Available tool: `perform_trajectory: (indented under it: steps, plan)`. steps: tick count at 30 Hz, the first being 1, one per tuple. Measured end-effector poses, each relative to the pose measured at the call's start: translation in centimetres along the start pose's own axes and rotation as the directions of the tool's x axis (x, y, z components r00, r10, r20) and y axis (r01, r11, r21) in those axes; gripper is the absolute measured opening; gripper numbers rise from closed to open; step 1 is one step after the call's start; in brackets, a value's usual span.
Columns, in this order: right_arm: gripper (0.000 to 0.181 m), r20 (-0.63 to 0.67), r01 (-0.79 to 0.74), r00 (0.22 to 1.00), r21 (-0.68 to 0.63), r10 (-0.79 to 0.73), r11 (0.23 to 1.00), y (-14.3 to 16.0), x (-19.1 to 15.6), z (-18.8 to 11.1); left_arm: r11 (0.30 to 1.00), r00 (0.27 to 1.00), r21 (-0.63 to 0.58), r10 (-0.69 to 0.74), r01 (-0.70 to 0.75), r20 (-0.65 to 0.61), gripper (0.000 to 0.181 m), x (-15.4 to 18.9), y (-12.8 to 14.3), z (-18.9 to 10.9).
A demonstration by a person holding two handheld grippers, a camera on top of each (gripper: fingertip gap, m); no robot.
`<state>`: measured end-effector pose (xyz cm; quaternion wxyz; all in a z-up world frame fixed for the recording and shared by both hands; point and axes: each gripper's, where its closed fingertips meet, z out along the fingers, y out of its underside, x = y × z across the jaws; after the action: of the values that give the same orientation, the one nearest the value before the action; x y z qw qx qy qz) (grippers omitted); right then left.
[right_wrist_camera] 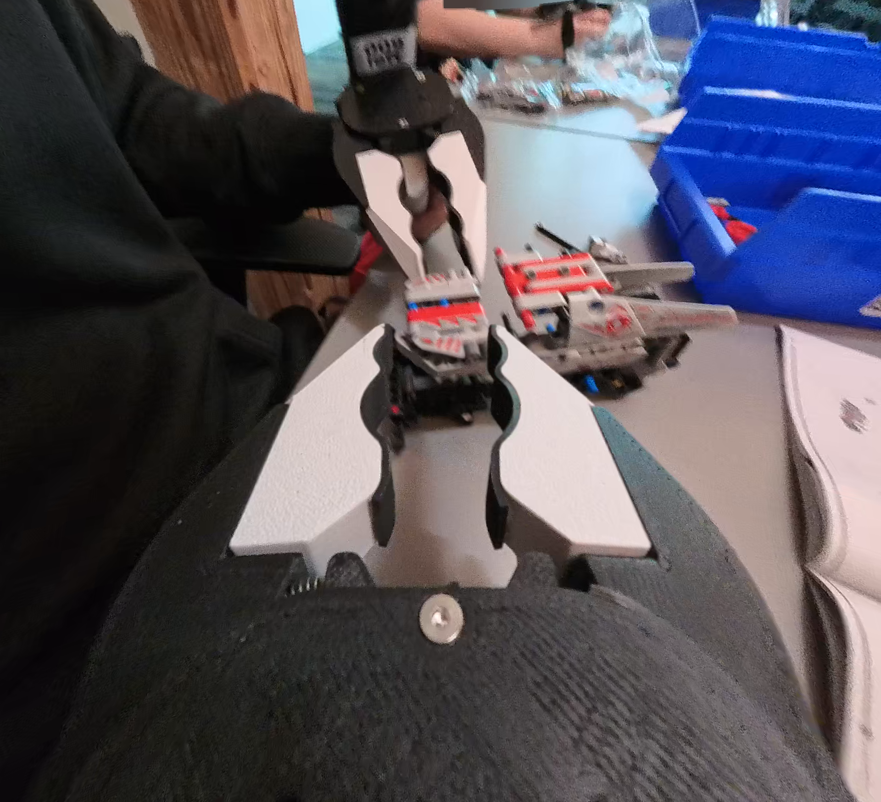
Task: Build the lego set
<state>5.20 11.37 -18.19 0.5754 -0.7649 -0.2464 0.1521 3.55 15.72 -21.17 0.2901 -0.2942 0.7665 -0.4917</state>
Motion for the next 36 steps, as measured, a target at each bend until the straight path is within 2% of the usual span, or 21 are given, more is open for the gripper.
perform_trajectory:
  steps: [2, 4, 8, 15, 17, 24, 29, 31, 36]
  plan:
    - [0.046, -0.07, 0.022, 0.997, -0.034, -0.024, 0.999, 1.0, 1.3, -0.5, 0.999, 0.999, -0.018, 0.039, -0.039, -0.01, 0.014, 0.2, 0.3, 0.0]
    - [0.049, -0.076, 0.023, 0.997, -0.029, -0.025, 0.999, 1.4, 1.3, -0.2, 0.998, 0.998, -0.018, 0.064, -0.064, -0.011, 0.011, 0.2, 0.3, 0.1]
    - [0.045, -0.084, 0.09, 0.992, -0.027, -0.092, 0.996, 1.3, 0.9, 1.2, 0.997, 0.997, 0.011, 0.074, -0.074, 0.0, 0.005, -0.1, 0.0, -0.1]
    - [0.057, -0.145, 0.18, 0.972, -0.048, -0.185, 0.983, 1.4, 1.1, 2.2, 0.998, 0.998, 0.012, 0.064, -0.064, 0.023, 0.016, -0.8, 0.3, -0.7]
    - [0.069, -0.182, 0.199, 0.962, -0.036, -0.203, 0.979, 0.9, 1.6, 2.4, 0.999, 0.999, -0.004, 0.048, -0.048, 0.003, 0.026, -0.6, 0.6, -0.9]
    - [0.065, -0.091, 0.186, 0.977, -0.068, -0.192, 0.98, 0.4, 1.6, 3.4, 0.999, 0.999, 0.02, 0.037, -0.037, 0.0, 0.036, -0.7, 0.3, -1.2]
    - [0.048, -0.036, 0.18, 0.983, -0.025, -0.181, 0.983, -1.4, 0.1, 2.9, 0.999, 1.0, 0.031, 0.019, -0.019, -0.009, 0.041, -1.0, 0.2, -1.2]
    - [0.043, -0.04, 0.136, 0.99, -0.048, -0.138, 0.99, -1.4, -0.1, 2.9, 0.999, 1.0, 0.031, 0.017, -0.016, -0.021, 0.042, -1.0, 0.2, -1.1]
    - [0.05, -0.037, 0.069, 0.997, -0.137, -0.075, 0.988, -0.1, 0.0, 4.5, 0.999, 0.997, 0.018, 0.044, -0.043, -0.057, 0.042, -0.5, 0.3, -0.8]
